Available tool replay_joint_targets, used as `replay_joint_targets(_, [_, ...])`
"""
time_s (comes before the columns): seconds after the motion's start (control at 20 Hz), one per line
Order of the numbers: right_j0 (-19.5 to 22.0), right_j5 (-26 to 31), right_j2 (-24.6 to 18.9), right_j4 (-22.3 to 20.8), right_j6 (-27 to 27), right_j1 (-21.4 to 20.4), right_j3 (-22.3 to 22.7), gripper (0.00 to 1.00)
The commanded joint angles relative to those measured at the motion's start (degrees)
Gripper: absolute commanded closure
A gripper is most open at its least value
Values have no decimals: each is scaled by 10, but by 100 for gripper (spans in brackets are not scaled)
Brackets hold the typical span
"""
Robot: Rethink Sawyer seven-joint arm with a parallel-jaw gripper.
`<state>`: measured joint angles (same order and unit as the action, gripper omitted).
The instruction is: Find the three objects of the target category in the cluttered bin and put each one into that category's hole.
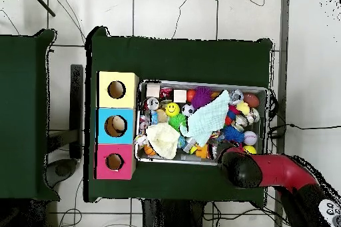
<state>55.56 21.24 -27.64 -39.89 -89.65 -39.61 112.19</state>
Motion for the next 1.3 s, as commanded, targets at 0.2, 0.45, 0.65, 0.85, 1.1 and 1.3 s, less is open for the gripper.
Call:
replay_joint_targets(0.2, [-14,5,-7,-51,32,40,-28,0])
replay_joint_targets(0.45, [-13,-13,9,-88,36,87,-67,0])
replay_joint_targets(0.65, [-23,-30,25,-113,14,104,-81,0])
replay_joint_targets(0.85, [-23,-40,31,-127,2,118,-88,0])
replay_joint_targets(1.1, [-13,-40,18,-139,16,96,-94,0])
replay_joint_targets(1.3, [4,-14,-10,-130,57,71,-97,0])
